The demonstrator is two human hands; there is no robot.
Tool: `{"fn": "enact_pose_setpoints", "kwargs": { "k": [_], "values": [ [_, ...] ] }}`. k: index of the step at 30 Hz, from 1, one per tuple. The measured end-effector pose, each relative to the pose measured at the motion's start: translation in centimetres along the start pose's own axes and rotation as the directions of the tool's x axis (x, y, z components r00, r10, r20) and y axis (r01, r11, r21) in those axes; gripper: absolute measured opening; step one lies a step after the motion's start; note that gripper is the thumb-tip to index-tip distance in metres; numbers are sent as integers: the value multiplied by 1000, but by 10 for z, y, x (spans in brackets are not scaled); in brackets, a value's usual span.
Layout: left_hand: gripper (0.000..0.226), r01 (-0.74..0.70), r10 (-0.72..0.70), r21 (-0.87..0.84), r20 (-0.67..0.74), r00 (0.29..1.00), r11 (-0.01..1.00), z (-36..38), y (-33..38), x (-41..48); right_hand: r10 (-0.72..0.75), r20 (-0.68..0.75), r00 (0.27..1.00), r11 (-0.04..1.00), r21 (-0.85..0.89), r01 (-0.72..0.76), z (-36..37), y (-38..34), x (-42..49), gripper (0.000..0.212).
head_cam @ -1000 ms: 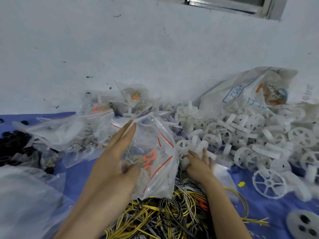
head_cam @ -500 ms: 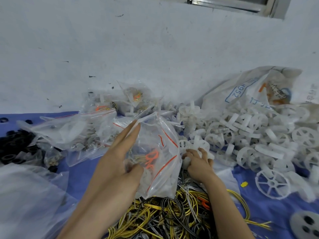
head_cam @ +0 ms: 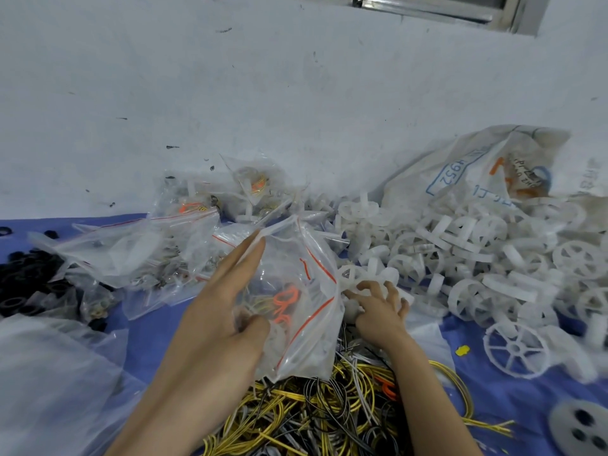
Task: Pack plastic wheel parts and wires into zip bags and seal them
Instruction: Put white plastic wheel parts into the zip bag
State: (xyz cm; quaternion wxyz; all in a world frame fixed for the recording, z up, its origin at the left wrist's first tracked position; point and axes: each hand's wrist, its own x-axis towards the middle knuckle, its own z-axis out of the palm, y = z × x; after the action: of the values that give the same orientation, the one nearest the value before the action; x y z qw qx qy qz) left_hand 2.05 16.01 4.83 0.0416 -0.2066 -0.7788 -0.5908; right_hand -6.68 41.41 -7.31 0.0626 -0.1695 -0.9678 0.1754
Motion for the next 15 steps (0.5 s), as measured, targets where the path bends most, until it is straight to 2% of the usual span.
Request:
{"fn": "enact_pose_setpoints", "kwargs": {
  "k": [5,8,11,15],
  "values": [
    [71,-5,4,-30,-34,999,1000,-3,2,1,24,-175,984,981,196,11,-19,1,1,51],
    [66,-24,22,-46,-44,999,999,-4,8,-2,28,-205,978,910,410,60,-40,-1,-3,37],
    [70,-45,40,-62,-73,997,997,-4,8,-4,-48,-238,970,661,720,209,-65,-9,-17,25],
    [72,-57,51,-77,-76,996,995,-5,9,-4,-68,-363,929,294,883,367,-105,-24,-44,26]
  ]
}}
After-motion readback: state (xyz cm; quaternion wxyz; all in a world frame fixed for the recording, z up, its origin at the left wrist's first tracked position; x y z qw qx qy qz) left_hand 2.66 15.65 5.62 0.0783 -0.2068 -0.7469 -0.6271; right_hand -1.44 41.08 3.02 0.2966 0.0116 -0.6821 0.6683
